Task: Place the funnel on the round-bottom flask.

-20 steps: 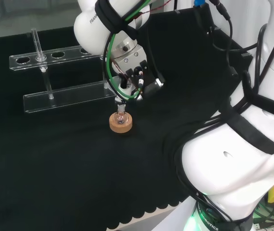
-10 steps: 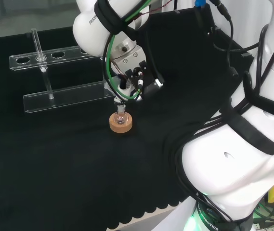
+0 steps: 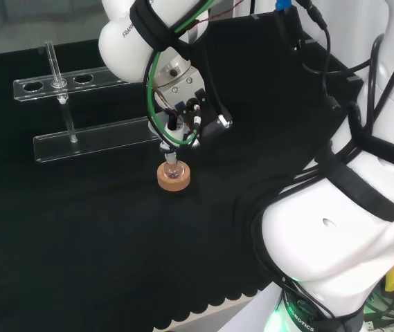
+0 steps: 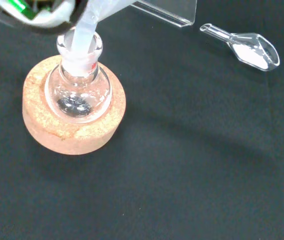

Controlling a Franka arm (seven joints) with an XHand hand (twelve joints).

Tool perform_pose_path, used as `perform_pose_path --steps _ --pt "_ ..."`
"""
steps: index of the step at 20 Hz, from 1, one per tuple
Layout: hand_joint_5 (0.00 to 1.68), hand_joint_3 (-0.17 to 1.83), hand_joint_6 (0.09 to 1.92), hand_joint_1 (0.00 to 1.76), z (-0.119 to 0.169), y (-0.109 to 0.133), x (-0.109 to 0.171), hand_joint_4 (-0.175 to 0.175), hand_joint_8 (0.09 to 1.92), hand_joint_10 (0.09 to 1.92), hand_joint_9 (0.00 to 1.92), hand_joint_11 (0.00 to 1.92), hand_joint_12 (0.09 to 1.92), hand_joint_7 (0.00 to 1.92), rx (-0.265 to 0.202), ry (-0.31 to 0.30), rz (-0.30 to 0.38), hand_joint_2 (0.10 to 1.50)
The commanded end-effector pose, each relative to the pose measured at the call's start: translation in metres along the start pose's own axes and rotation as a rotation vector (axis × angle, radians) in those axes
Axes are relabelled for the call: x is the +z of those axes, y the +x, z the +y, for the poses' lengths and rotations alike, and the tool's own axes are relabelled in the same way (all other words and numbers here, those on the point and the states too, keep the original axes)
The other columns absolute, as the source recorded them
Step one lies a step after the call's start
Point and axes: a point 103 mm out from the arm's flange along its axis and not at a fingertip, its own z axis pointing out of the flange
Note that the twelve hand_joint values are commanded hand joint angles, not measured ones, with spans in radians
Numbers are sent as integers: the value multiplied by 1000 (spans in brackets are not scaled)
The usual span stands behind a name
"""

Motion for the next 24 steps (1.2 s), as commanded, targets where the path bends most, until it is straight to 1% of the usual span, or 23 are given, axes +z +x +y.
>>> perform_pose_path --steps 1,11,14,18,24 --pt "839 698 798 917 1 -2 0 -62 793 526 1085 743 1148 714 8 -3 -6 697" --pt "838 698 799 918 8 -6 1 -62 794 528 1079 742 1149 713 11 3 -6 697" --pt "838 698 800 918 8 -2 0 -62 794 529 1078 742 1149 713 11 8 -11 697" --pt "838 698 800 918 7 -4 4 -62 794 530 1078 741 1149 713 5 9 -1 698" --pt "837 698 800 918 4 -7 8 -62 794 532 1076 741 1150 712 9 14 3 698"
